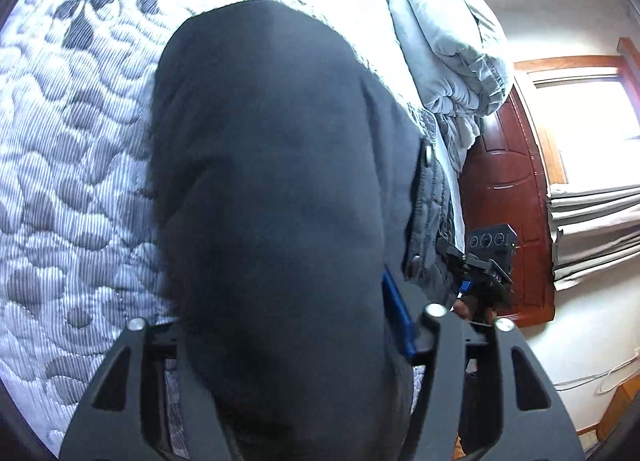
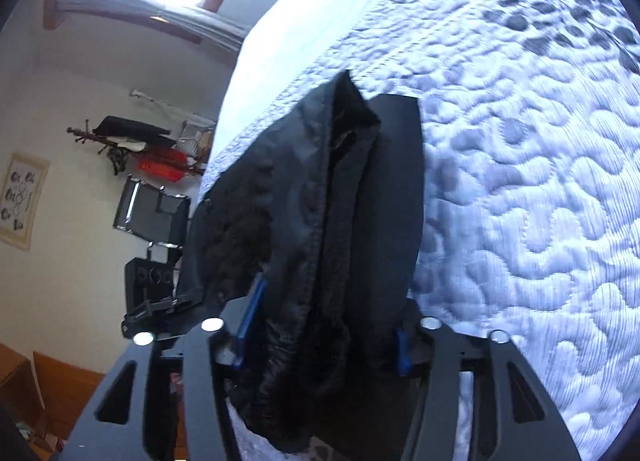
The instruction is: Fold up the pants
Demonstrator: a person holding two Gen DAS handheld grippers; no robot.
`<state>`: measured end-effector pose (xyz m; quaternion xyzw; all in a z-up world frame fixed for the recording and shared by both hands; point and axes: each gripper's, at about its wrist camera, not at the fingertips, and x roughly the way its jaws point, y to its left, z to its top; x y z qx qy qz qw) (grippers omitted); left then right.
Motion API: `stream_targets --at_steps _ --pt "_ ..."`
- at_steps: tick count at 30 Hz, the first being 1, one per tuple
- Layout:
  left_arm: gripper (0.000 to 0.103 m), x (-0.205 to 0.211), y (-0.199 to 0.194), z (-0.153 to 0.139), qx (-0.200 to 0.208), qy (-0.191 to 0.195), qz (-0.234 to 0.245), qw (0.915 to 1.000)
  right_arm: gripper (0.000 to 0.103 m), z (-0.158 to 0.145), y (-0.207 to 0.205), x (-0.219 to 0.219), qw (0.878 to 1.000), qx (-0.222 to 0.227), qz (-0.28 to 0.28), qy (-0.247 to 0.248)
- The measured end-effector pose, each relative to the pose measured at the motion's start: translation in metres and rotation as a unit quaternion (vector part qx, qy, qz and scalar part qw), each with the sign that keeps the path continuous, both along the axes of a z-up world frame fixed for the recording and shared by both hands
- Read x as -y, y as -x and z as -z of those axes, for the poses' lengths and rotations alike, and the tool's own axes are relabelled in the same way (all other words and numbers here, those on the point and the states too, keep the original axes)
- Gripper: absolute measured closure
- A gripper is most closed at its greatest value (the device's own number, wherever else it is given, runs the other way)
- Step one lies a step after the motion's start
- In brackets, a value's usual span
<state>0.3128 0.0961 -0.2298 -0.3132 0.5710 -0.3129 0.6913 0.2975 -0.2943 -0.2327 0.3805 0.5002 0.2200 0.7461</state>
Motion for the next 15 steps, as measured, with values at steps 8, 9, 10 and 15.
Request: stream_targets --at_steps 8,9,10,15 --pt "0.027 -0.004 0.008 0.008 0.031 -0.013 -0.008 0.9994 0.026 0.02 0.024 0.014 1.0 0.004 0.017 -0.025" --pt "0.027 -0.005 0.008 0.008 0.032 -0.011 -0.008 0.9994 0.026 0.02 0.027 0.017 0.999 0.007 0.017 -0.027" --pt "0.027 -0.007 0.009 0.008 0.031 -0.008 -0.008 0.9995 0.027 0.02 0.032 0.019 0.999 0.011 0.017 -0.027" --pt "0.021 -0.015 0.013 0.006 0.033 -0.014 -0.022 0.9991 0.026 0.02 0.053 0.027 0.999 0.022 0.022 -0.03"
